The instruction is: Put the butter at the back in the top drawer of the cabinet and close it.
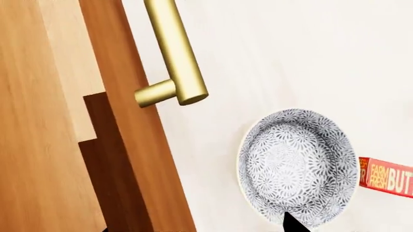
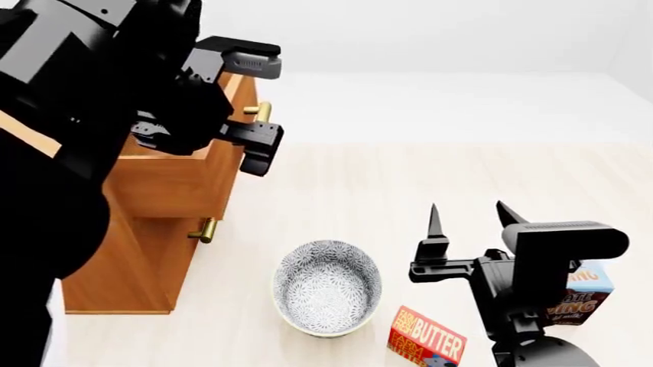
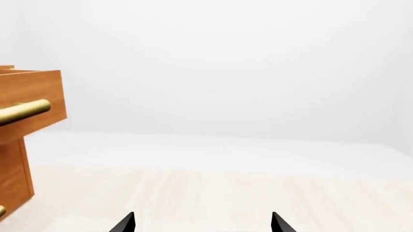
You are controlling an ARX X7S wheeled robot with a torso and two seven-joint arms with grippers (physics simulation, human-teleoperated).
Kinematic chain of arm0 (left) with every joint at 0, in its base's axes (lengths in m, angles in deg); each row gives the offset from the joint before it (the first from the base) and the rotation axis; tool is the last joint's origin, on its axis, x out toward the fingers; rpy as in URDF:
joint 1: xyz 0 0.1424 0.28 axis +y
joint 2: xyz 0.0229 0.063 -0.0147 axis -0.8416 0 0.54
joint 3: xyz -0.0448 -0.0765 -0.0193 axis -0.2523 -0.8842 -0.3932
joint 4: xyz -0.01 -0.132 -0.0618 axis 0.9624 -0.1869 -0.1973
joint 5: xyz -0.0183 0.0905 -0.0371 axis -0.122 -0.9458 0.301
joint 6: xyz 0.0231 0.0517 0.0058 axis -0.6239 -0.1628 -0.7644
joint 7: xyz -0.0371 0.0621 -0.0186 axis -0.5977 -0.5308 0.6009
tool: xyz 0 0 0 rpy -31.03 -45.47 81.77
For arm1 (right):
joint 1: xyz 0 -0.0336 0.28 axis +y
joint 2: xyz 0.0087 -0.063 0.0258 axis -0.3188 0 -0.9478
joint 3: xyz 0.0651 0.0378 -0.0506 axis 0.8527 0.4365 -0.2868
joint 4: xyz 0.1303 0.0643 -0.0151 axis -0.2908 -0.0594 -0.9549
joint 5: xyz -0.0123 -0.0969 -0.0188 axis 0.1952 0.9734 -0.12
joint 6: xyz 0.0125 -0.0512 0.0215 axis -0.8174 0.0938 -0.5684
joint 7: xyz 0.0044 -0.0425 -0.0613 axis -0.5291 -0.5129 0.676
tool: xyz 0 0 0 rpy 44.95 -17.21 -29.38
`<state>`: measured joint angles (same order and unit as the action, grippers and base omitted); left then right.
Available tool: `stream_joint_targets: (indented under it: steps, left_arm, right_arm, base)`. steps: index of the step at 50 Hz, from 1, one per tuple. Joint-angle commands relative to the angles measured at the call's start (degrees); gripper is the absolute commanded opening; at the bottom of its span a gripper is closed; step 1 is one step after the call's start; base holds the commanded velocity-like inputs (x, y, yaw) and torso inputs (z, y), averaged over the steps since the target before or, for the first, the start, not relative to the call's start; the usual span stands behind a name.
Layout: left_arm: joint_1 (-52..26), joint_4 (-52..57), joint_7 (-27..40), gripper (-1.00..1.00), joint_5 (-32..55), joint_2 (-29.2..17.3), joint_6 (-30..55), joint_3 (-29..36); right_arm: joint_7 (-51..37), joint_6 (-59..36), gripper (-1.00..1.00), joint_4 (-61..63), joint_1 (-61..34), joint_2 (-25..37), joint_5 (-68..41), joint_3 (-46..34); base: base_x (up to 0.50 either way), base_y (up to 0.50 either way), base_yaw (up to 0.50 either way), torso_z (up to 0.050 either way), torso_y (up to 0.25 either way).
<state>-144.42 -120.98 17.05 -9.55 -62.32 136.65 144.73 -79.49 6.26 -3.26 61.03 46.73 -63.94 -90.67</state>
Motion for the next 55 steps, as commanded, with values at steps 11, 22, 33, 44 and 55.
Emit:
stream_joint_targets:
  steps: [11,22,33,44,55]
  left_arm:
    - [0.4,2.8,4.8,1.0,27.9,0.2,-3.4,7.7]
    - [-0.5,5.0,4.6,1.0,35.4,0.2,-6.3,11.4]
    - [-1.0,6.8,5.6,1.0,41.2,0.2,-9.0,13.2]
    - [-1.8,9.6,7.9,1.0,46.9,0.2,-10.9,14.2]
    - [-2.3,11.5,8.4,1.0,50.6,0.2,-12.0,14.7]
  right_arm:
    - [-0.4,0.4,1.0,0.0,0.3,0.5,-0.7,0.8]
    - [-0.5,0.7,1.0,-0.3,0.4,0.7,-1.1,1.3]
    - [-0.7,1.0,1.0,-0.4,0.7,0.9,-1.4,1.7]
    - [-1.1,0.9,1.0,0.2,1.0,1.3,-2.1,2.7]
    - [-1.5,0.8,1.0,0.9,1.6,1.8,-2.7,3.6]
  base:
    - [0.0,0.0,0.0,0.0,0.0]
    - [0.0,0.0,0.0,0.0,0.0]
    - [0.0,0.0,0.0,0.0,0.0]
    - [0.0,0.0,0.0,0.0,0.0]
    - [0.0,0.0,0.0,0.0,0.0]
